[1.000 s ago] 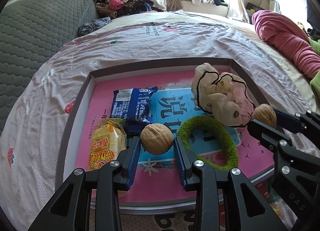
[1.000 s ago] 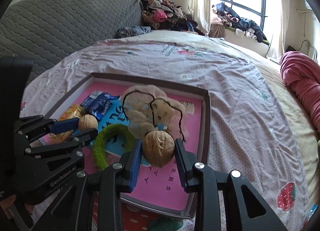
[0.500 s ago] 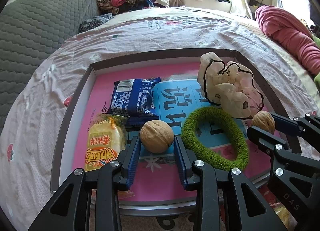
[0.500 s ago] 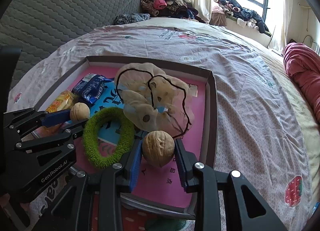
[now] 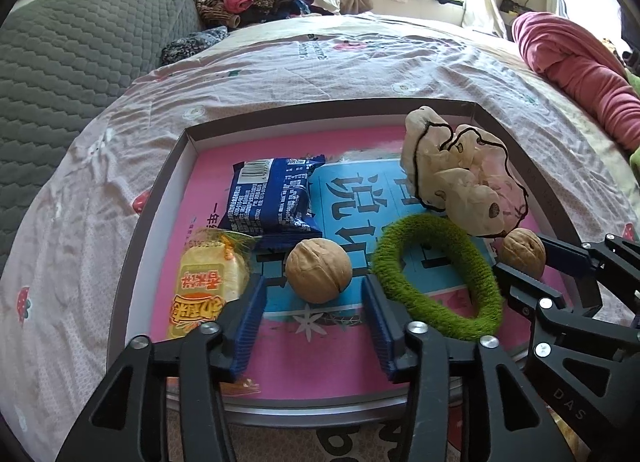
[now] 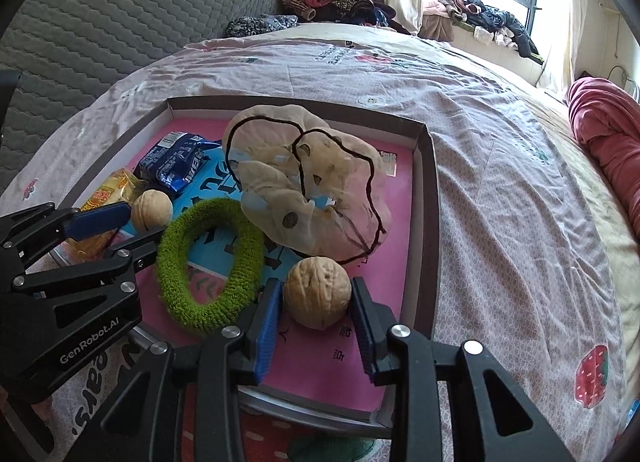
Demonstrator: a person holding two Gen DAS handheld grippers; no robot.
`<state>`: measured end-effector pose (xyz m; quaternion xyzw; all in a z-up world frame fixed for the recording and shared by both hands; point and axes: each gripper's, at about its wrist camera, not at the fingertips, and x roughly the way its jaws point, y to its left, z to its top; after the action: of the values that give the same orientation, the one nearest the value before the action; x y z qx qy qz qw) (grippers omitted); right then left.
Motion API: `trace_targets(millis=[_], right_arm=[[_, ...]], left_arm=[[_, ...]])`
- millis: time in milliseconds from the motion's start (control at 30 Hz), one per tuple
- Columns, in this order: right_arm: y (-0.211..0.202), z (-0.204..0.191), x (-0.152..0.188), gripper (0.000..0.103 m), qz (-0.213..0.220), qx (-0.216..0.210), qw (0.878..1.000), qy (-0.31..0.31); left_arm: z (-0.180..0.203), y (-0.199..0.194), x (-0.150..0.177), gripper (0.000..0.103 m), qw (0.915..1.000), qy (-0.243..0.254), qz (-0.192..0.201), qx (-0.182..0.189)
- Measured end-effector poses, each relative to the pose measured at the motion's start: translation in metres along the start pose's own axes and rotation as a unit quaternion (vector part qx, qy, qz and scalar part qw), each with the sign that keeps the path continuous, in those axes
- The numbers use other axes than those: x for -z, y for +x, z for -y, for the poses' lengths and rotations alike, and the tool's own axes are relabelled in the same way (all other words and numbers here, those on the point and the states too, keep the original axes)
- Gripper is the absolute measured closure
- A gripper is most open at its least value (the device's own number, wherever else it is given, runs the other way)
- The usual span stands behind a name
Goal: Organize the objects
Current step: 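Open the left tool over the tray while the right tool releases its walnut, then withdraw both tools from the tray toward the red-wrapped egg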
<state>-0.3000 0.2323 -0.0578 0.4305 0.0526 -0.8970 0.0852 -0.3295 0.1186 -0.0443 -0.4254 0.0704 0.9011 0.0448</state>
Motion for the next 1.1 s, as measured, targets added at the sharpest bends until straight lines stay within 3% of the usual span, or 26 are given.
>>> trace_targets(millis=[433, 567, 1100], right_arm=[[-0.008, 0.004, -0.003, 0.055, 0.011, 0.002, 1.000, 0.007], [-0.010, 0.004, -0.003, 0.054, 0.013, 0.000, 1.000, 0.008], [-0.025, 0.008, -0.007, 0.052, 0.026, 0.004, 1.000, 0.014]], left_arm=[[-0.004, -0.004, 0.000, 0.044, 1.0000, -0.005, -0.001, -0.005], [-0.007, -0.006, 0.000, 0.031, 0.9999, -0.010, 0.001, -0.005], [-0.013, -0.032, -0.008, 0.030, 0.9996, -0.017, 0.022, -0.011]])
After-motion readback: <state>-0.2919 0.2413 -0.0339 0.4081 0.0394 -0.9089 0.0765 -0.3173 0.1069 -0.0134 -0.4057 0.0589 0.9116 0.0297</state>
